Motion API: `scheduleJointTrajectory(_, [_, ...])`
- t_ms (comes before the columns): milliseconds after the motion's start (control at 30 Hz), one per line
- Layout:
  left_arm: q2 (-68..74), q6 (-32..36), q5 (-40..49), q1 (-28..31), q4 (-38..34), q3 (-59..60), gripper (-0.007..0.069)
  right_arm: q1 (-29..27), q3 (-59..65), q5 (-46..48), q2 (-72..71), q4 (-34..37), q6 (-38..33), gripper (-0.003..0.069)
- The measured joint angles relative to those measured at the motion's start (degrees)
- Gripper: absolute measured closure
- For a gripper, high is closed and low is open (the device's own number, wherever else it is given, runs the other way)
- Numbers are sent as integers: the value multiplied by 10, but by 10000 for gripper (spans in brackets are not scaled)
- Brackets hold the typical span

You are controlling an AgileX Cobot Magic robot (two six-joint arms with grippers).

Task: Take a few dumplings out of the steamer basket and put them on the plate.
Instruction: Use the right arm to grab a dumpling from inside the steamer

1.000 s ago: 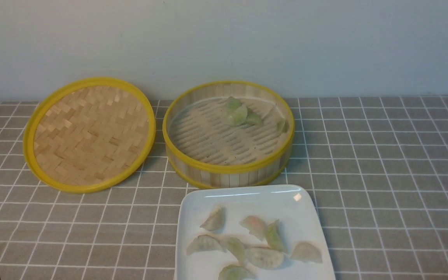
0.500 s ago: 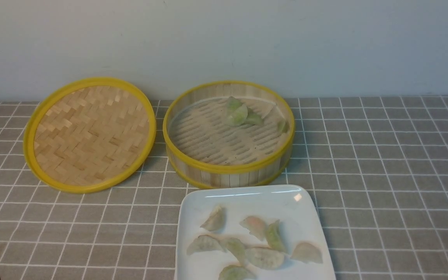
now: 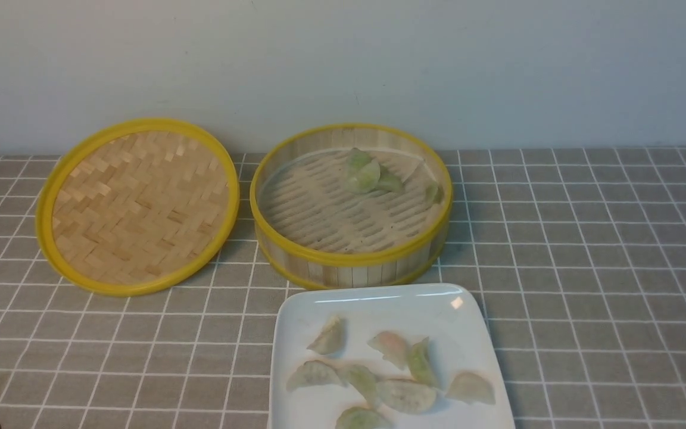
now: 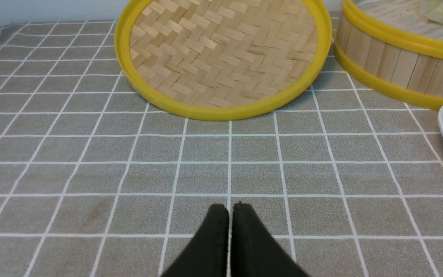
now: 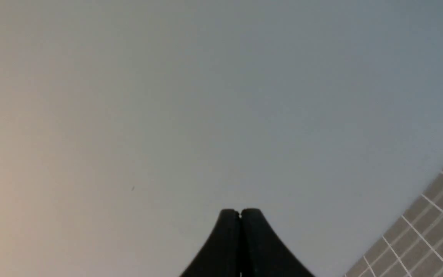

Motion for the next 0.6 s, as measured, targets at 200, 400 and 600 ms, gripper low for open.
scheduleJointTrajectory(200, [0,0,0,0,0,0,629,0,-300,347,263,-104,-129,671])
scheduleJointTrajectory(400, [0,0,0,0,0,0,629,0,-542,602,516,-120,-166,671])
scheduleJointTrajectory(600, [0,0,0,0,-1,0,629,64,-708,620,720,-153,-133,669])
